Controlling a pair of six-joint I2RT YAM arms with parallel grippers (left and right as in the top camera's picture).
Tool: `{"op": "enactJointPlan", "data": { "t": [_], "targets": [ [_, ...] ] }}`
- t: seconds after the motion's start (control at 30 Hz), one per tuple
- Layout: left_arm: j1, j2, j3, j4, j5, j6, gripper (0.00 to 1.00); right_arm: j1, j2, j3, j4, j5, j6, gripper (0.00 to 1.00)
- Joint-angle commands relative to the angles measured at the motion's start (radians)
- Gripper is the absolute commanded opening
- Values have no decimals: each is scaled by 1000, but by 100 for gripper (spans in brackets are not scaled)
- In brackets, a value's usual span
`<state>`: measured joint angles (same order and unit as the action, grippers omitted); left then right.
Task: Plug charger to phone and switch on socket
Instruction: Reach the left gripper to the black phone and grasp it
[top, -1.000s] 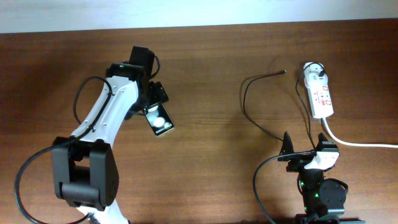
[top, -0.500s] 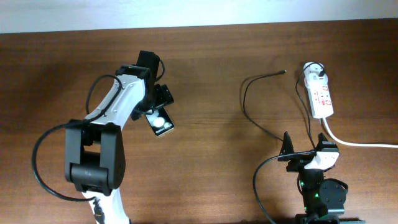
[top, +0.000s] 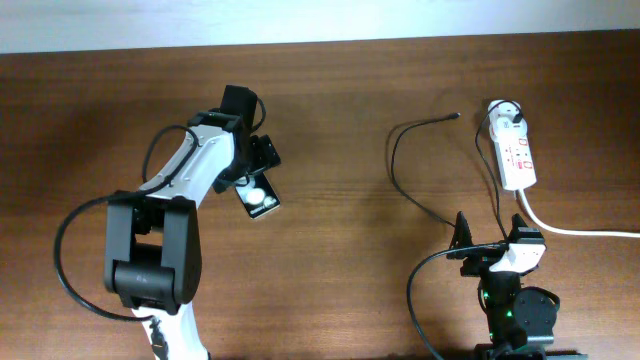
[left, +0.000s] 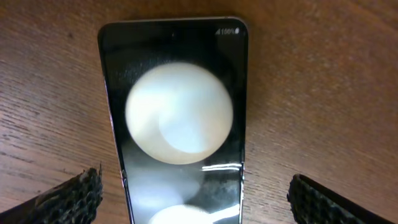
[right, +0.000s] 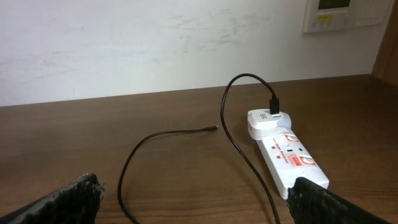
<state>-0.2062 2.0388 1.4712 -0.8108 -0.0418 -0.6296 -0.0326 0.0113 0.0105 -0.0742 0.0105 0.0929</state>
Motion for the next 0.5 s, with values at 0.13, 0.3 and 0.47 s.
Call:
{"op": "enactJointPlan", "data": {
  "t": [0.13,0.3,0.47],
  "targets": [
    [0,12,-31,11,-60,-11,99,6,-7,-5,-6,-1,-7,99],
    [0,60,-31,23,-54,-11,99,6,-7,-5,-6,-1,-8,99],
    [0,121,-31,31,-1,-14,99,6,-7,-5,-6,-1,-7,99]
  ]
}}
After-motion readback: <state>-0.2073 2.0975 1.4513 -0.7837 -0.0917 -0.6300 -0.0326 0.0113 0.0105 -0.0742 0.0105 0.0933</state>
